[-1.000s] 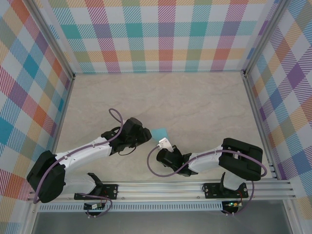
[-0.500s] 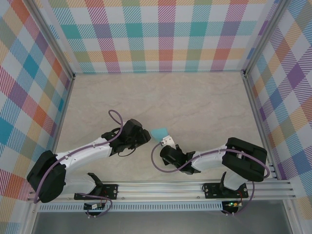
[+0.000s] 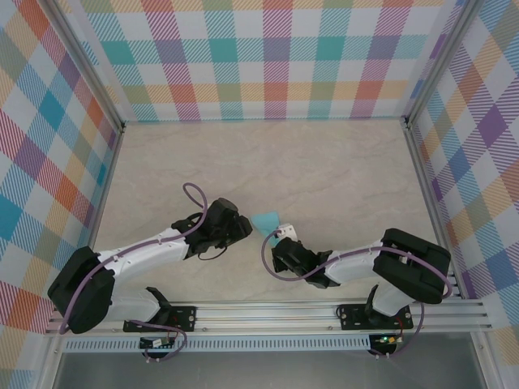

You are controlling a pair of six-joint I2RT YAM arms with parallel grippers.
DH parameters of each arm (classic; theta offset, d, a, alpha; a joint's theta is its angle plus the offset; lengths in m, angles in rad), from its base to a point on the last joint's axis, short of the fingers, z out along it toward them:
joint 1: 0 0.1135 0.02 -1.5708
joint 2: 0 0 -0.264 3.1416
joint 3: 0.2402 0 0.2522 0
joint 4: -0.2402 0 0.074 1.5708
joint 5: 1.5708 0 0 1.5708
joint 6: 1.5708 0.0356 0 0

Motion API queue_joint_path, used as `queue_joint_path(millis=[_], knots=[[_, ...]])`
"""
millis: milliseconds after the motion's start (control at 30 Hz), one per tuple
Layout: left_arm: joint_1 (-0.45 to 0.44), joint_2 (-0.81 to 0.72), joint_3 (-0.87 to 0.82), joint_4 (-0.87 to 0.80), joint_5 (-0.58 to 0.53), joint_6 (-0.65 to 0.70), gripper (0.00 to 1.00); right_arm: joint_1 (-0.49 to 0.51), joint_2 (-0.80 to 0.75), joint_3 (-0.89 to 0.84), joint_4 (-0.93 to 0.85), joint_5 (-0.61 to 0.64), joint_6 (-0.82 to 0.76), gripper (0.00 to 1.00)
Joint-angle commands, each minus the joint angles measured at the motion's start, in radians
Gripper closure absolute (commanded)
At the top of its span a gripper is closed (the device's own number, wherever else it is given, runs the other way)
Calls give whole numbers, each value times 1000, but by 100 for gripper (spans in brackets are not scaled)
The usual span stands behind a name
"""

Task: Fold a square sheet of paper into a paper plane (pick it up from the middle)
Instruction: Fold the wing for the fifth time at the center of the table.

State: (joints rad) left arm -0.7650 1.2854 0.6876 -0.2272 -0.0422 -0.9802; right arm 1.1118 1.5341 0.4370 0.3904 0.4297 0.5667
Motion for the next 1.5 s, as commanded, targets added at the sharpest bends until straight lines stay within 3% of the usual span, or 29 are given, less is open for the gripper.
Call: queue_joint_path(millis=[0, 367, 900, 1233, 1467], knots=[[-2, 8, -10, 29, 12, -2, 44, -16, -26, -23, 37, -71, 46, 95], [-2, 32, -10, 61, 34, -2, 44, -103, -130, -96, 115, -193, 124, 93], [-3, 93, 9, 132, 96, 4, 45, -236, -105, -128, 181, -419, 275, 92], [-3, 153, 16, 295, 203, 17, 46, -333, -70, -145, 232, -574, 395, 91], [-3, 235, 32, 419, 286, 29, 48, -361, -69, -157, 274, -585, 459, 91]])
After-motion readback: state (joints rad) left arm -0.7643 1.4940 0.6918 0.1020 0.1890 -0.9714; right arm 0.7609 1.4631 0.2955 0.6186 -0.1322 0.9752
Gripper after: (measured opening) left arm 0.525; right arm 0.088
